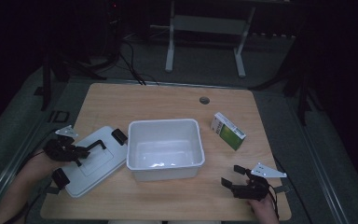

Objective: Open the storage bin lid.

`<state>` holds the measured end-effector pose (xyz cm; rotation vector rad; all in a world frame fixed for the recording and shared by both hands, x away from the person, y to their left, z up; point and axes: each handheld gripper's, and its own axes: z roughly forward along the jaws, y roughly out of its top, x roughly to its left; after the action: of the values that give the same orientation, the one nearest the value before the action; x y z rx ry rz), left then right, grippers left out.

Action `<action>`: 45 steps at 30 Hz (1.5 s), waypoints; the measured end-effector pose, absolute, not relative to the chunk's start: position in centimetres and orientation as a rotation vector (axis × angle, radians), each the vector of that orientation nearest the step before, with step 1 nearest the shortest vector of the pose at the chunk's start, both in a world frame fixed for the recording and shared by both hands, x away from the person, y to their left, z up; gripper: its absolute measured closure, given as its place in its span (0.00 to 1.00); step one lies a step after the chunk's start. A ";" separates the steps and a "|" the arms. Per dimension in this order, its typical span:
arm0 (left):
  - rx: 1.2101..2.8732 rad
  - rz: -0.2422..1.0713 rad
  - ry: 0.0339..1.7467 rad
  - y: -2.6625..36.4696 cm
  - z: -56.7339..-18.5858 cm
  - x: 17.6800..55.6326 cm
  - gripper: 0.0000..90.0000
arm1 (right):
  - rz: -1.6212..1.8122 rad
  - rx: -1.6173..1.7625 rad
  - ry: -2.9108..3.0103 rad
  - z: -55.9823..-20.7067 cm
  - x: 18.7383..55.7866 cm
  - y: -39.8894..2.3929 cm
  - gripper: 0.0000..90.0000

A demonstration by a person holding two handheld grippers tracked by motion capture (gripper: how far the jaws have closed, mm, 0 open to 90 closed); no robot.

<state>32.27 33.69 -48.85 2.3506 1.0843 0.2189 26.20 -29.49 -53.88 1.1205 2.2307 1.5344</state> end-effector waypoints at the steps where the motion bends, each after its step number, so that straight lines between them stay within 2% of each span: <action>1: 2.361 0.226 1.085 33.6 -48.8 32.3 0.78 | 1.526 1.137 2.219 -53.6 26.3 -29.6 0.15; 5: 2.385 0.244 1.091 33.4 -48.8 32.3 0.78 | 1.518 1.158 2.203 -52.8 26.5 -30.2 0.13; 8: 2.389 0.242 1.101 33.4 -49.0 32.4 0.75 | 1.485 1.151 2.213 -51.9 27.1 -30.7 0.14; 19: 2.373 0.211 1.090 33.5 -48.6 32.6 0.75 | 1.272 1.166 2.166 -47.3 32.7 -32.4 0.14; 20: 2.368 0.221 1.096 33.5 -48.7 32.6 0.75 | 1.258 1.168 2.159 -47.0 33.2 -32.4 0.15; 22: 2.363 0.213 1.100 33.6 -48.7 32.6 0.75 | 1.248 1.164 2.206 -46.3 34.7 -32.6 0.26; 24: 2.365 0.212 1.099 33.6 -48.7 32.6 0.75 | 1.231 1.153 2.237 -45.9 35.9 -32.5 0.30; 36: 2.365 0.199 1.101 33.7 -48.8 32.9 0.75 | 0.887 1.131 2.442 -45.6 42.2 -29.7 0.32; 39: 2.366 0.197 1.101 33.7 -48.8 32.9 0.75 | 0.837 1.123 2.474 -45.7 43.3 -29.1 0.40; 40: 2.365 0.197 1.100 33.7 -48.8 32.9 0.75 | 0.824 1.120 2.482 -45.6 43.6 -29.0 0.46; 45: 2.378 0.194 1.091 33.5 -48.7 33.0 0.75 | 0.637 1.143 2.595 -46.1 45.5 -27.8 0.52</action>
<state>33.03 33.55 -48.68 2.3776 1.0907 0.1938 45.48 -27.81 -46.14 1.1427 2.5953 0.6373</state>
